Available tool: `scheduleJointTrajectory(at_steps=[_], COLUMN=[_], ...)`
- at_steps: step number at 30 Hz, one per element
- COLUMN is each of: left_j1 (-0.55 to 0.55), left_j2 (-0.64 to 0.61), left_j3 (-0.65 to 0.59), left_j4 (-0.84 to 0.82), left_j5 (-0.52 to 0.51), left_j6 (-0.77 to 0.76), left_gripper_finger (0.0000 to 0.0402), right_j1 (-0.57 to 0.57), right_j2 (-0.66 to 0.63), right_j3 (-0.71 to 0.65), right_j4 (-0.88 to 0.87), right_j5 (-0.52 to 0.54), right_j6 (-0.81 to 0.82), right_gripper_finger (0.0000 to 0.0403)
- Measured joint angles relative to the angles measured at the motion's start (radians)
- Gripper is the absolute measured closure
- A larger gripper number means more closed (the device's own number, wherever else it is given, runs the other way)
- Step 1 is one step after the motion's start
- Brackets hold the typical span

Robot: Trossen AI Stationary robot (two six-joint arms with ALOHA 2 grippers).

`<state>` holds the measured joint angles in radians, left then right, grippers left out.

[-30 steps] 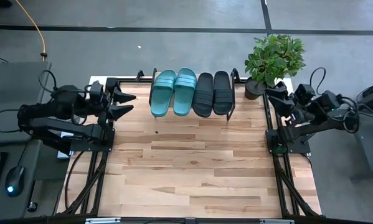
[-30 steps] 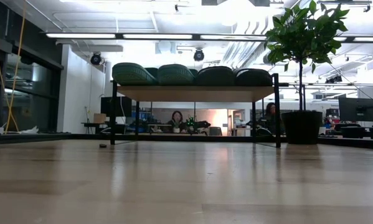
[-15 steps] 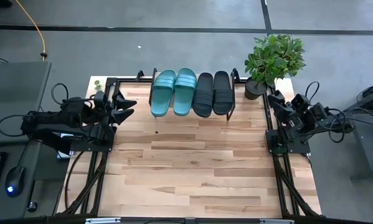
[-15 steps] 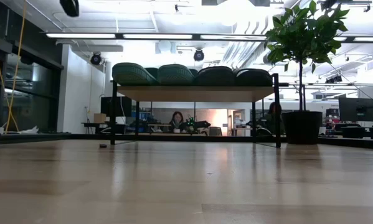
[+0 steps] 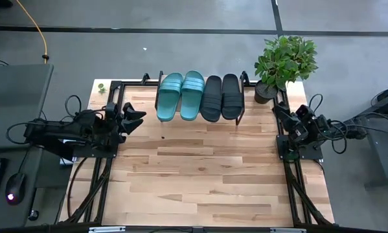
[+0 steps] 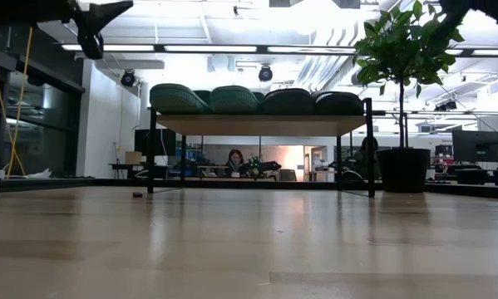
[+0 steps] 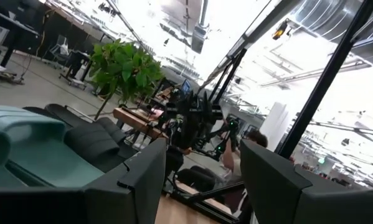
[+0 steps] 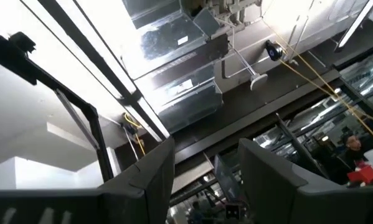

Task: Pick and place slides into the shelf
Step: Return to Home Position

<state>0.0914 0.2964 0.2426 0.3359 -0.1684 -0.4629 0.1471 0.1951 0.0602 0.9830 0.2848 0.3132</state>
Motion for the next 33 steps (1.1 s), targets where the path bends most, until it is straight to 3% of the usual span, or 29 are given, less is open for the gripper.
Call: scheduleJointTrajectory(at_steps=[13,21,33], left_j1=[0.000,0.000,0.000], left_j2=[-0.012,-0.012,-0.013], left_j3=[-0.129,-0.231,-0.234], left_j4=[0.030,0.162,0.127], left_j5=[0.003,0.000,0.000], left_j6=[-0.077,-0.110,-0.074], left_gripper_finger=[0.0213,0.0213,0.0213], right_j1=[-0.002,-0.002,-0.002], right_j2=[0.000,0.000,0.000], right_j3=[-0.050,-0.050,-0.050], right_j4=[0.023,0.015,0.009], right_j5=[0.047,0.047,0.059], right_j6=[0.020,0.050,0.080], right_gripper_finger=[0.0233,0.0233,0.0233])
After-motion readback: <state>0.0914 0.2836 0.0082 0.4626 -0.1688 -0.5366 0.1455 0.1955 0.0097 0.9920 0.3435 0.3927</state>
